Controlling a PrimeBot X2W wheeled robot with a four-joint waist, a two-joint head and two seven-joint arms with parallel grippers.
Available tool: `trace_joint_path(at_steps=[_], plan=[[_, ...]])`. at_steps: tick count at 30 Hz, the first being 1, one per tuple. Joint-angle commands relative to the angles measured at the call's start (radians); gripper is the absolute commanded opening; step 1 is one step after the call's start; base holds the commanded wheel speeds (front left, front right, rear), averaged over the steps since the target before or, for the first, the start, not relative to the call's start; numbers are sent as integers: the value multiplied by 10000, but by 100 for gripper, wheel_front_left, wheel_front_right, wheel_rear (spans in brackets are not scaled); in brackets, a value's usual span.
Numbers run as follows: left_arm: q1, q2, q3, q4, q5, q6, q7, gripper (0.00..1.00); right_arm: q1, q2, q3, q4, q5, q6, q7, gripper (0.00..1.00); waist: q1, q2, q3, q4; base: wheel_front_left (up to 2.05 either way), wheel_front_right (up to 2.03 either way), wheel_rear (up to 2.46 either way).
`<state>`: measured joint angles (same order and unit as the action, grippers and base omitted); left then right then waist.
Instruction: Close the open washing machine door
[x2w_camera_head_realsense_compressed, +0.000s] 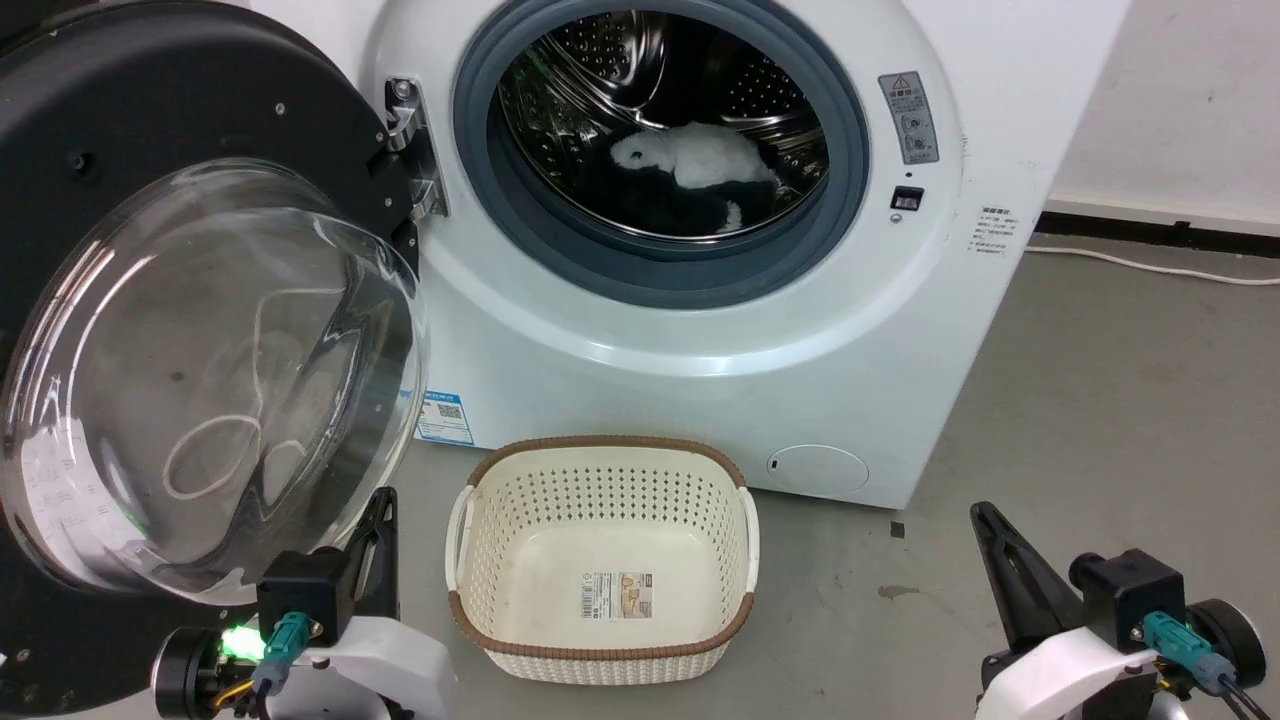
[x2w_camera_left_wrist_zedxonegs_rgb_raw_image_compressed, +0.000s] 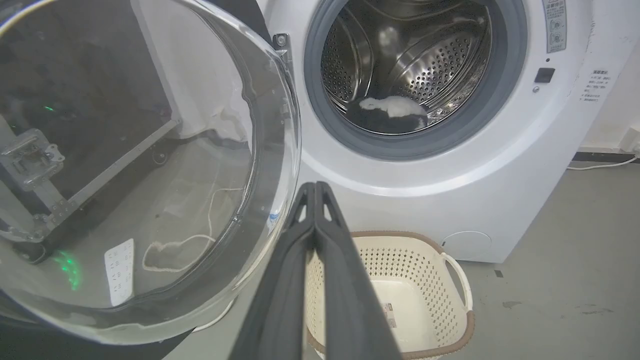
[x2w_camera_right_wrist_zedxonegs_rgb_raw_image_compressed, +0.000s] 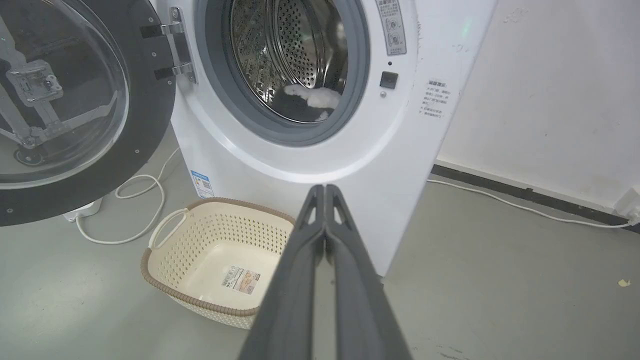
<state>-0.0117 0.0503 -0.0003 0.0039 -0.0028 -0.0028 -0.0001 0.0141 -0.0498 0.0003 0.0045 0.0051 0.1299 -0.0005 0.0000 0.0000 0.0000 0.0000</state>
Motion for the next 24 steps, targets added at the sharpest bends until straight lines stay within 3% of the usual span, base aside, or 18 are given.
trace_joint_path(at_steps=[1, 2, 24], plan=[[117, -1, 3, -39, 28, 28, 1, 0, -141, -4, -3, -45, -51, 8, 5, 0, 0, 0, 0, 0, 0, 0, 0], [1, 0, -6, 0, 0, 0, 0, 100, 0, 0, 0, 0, 0, 0, 0, 100, 0, 0, 0, 0, 0, 0, 0], [143, 0, -244, 181, -479, 62, -495, 100, 200, -1, 162, 272, 702, 0, -494, 100, 0, 0, 8, 2, 0, 0, 0]])
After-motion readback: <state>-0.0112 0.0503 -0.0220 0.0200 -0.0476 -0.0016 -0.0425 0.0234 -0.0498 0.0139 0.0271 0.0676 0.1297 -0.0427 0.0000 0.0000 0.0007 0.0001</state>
